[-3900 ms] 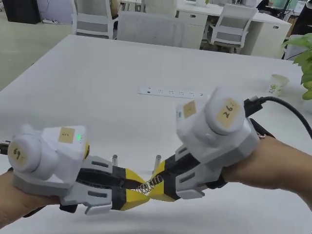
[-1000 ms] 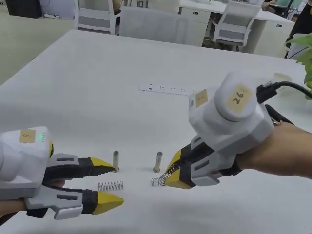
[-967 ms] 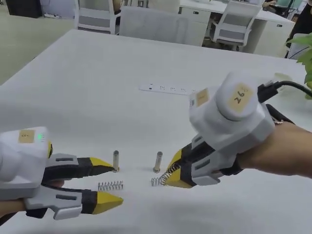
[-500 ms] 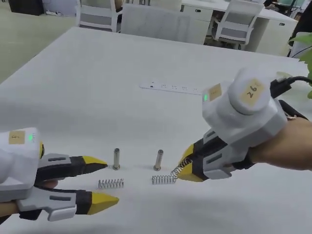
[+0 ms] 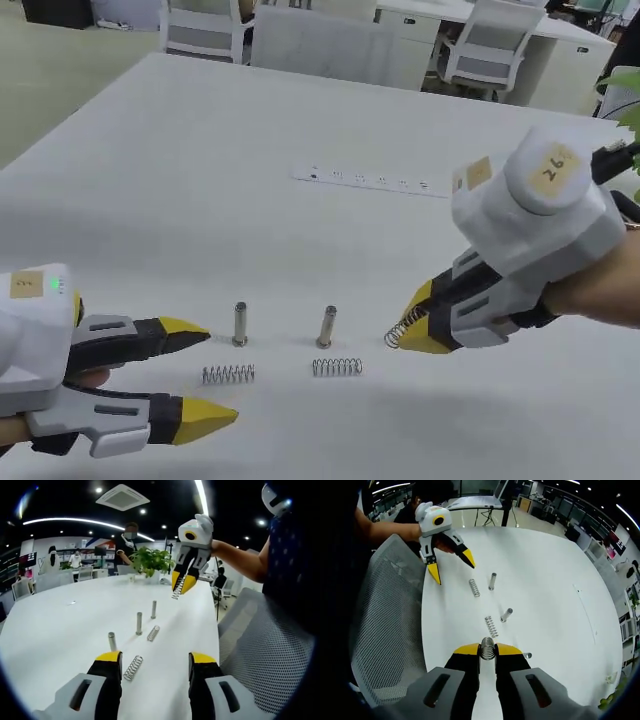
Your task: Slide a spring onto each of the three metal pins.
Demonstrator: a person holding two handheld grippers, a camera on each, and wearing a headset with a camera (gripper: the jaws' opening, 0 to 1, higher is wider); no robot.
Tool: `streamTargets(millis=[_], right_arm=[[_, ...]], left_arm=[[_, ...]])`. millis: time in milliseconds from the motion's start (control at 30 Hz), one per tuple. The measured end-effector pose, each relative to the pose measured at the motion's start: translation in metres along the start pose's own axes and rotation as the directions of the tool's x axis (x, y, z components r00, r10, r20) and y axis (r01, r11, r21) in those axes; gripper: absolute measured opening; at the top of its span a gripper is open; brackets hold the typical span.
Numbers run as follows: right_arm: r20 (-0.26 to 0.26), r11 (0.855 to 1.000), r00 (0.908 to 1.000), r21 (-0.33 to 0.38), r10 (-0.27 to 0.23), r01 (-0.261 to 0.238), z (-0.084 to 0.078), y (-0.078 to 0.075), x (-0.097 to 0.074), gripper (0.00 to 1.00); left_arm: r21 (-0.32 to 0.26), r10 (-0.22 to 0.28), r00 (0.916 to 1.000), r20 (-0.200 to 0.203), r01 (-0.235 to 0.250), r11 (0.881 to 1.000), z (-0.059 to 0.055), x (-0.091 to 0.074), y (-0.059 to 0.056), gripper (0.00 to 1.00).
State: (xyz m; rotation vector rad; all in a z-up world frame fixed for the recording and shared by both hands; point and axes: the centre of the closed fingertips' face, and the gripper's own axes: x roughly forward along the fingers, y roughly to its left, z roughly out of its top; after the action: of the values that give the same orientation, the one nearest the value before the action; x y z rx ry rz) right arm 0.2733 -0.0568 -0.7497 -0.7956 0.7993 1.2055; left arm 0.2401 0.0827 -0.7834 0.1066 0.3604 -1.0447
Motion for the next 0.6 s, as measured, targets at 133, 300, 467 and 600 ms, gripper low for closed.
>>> streamTargets(millis=[133, 300, 467, 600], right_arm=[[-0.018, 1.0, 0.9998, 0.007, -0.01, 0.01, -0.006, -0.006, -0.004, 0.08], [-0.041, 0.999, 0.9988, 0.017, -0.027, 0.028, -0.014, -0.017, -0.008, 0.08], [-0.068, 0.999, 0.9969, 0.022, -0.039, 0.041, -0.021, -0.027, -0.009, 0.08], [-0.073, 0.998, 0.9958, 0.03, -0.054, 0.057, -0.024, -0.037, -0.008, 0.08]], left_arm=[[-0.003, 0.004, 1.0, 0.0, -0.004, 1.0, 0.0, 0.0, 0.001, 0.49], [-0.003, 0.006, 1.0, -0.005, -0.006, 1.0, -0.002, 0.0, 0.001, 0.5], [0.0, 0.005, 1.0, -0.006, -0.005, 1.0, -0.002, 0.0, 0.001, 0.51], [-0.001, 0.005, 1.0, -0.006, -0.005, 1.0, -0.002, 0.001, 0.001, 0.51]])
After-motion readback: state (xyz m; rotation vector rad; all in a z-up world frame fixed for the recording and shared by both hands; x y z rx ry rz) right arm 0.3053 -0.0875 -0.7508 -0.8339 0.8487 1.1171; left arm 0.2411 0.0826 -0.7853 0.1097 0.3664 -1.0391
